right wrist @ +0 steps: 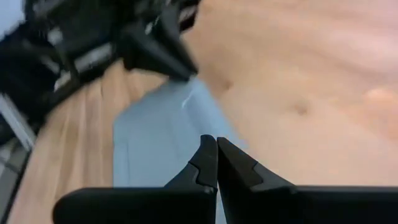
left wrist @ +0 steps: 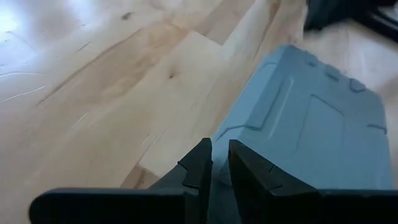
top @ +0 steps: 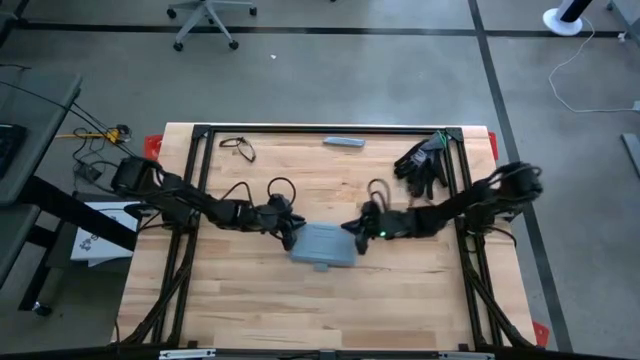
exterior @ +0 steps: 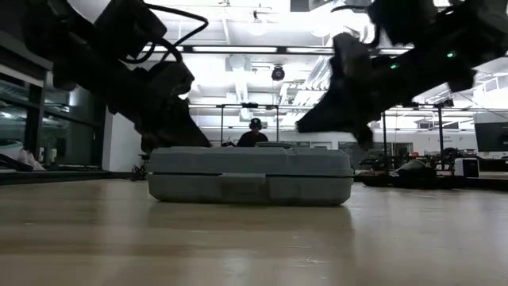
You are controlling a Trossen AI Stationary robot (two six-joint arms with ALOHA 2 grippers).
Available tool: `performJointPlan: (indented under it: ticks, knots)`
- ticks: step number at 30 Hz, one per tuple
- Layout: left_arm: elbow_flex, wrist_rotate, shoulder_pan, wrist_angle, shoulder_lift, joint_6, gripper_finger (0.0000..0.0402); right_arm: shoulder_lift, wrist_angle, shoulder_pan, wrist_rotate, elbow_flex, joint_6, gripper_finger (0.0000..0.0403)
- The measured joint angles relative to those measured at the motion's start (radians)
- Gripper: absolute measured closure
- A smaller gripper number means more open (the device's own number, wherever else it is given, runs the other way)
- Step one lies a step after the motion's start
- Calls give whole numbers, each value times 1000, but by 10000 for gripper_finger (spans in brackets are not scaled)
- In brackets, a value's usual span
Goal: Prefit tool cases
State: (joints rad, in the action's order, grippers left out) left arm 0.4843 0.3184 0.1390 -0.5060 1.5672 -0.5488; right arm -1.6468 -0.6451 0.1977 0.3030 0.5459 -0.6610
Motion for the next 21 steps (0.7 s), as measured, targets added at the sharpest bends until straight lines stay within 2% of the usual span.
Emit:
performJointPlan:
  ticks: [4, 8, 10, 17, 21]
  knots:
    - [0, -2, 0, -60, 20, 2, 353, -140, 47, 24, -63, 127, 36, 403]
    - [0, -6, 0, -129, 23, 47, 353, -236, 152, 47, -58, 247, 33, 403]
    - [0, -46, 0, -195, 23, 85, 353, -265, 223, 55, -46, 287, 30, 403]
    - [0, -311, 5, -409, 23, 166, 353, -266, 373, 73, 162, 319, -13, 403]
    - [0, -364, 23, -431, 23, 166, 353, -262, 449, 38, 260, 319, -12, 403]
